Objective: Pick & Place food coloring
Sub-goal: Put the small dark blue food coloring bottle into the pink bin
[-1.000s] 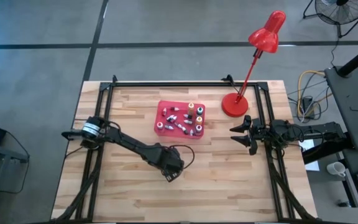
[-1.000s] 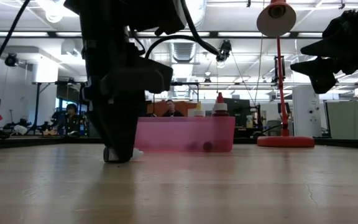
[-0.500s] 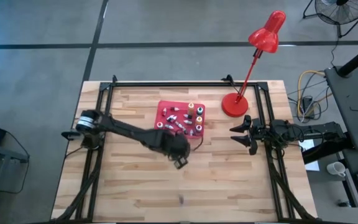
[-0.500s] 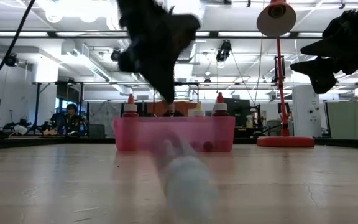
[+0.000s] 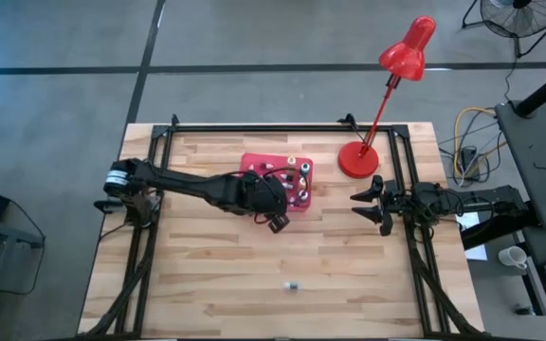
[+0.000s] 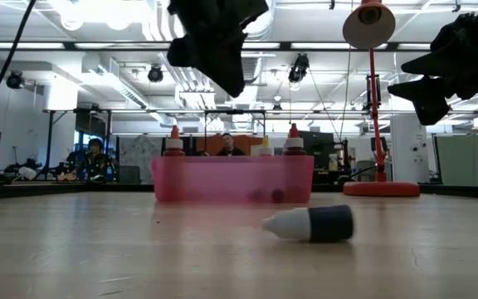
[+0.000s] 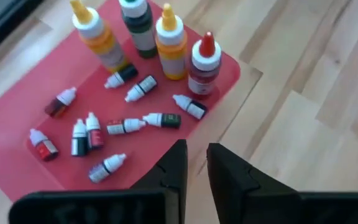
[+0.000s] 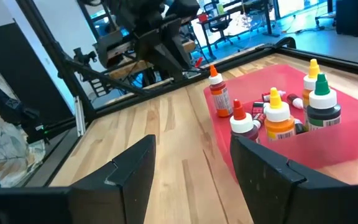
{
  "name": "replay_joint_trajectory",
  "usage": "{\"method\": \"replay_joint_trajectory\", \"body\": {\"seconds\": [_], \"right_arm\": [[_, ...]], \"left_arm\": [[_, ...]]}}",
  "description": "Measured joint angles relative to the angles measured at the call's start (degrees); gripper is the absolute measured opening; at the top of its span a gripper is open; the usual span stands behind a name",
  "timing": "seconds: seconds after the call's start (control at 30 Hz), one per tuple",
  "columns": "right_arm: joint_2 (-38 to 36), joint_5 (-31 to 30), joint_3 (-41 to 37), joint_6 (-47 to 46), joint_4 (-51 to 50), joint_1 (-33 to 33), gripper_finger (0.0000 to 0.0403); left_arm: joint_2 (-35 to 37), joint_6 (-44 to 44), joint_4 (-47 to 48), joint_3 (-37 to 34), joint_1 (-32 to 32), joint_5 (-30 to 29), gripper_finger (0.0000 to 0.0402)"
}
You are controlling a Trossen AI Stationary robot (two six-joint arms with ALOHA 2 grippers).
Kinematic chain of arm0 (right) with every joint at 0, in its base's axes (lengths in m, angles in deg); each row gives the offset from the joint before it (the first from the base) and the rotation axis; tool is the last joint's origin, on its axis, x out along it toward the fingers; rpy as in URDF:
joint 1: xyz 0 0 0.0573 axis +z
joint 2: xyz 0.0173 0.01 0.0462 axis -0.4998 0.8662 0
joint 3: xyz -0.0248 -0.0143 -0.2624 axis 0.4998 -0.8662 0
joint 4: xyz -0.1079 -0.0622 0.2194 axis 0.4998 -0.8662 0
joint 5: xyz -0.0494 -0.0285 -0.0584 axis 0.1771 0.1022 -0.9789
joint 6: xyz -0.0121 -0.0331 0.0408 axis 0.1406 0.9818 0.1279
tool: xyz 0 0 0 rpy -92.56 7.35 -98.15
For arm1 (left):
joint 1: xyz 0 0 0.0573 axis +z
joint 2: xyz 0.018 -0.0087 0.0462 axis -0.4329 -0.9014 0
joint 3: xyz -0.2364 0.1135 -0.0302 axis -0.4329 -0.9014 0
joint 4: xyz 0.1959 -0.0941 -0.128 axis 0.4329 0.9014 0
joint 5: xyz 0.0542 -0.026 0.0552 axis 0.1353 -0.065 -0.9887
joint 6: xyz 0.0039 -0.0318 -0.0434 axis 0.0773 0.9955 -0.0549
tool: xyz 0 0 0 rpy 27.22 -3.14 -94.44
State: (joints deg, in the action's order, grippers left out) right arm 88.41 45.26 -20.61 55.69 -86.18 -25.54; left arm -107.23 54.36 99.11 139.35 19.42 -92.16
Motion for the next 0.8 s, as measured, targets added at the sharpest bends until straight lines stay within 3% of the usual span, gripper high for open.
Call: {"method": "replay_joint_trajectory", "body": {"seconds": [0.2,0.4,0.6,0.8], "right_arm": [[0.00,0.01,-0.02,0.00,0.00,0.00,0.0201],[0.00,0.02,0.00,0.00,0.02,0.00,0.0201],[0.02,0.00,-0.01,0.00,0.03,0.02,0.0201],[-0.04,0.05,-0.01,0.00,-0.02,0.02,0.0201]], "left_arm": [[-0.24,-4.97,-5.80,-0.82,-1.51,7.85,0.0053],[-5.44,-17.47,-12.41,-0.80,-2.70,20.84,0.0116],[-13.39,-24.81,-13.24,-0.85,-2.98,20.89,0.0186],[-17.96,-25.05,-15.72,-0.85,-1.02,20.46,0.0210]]}}
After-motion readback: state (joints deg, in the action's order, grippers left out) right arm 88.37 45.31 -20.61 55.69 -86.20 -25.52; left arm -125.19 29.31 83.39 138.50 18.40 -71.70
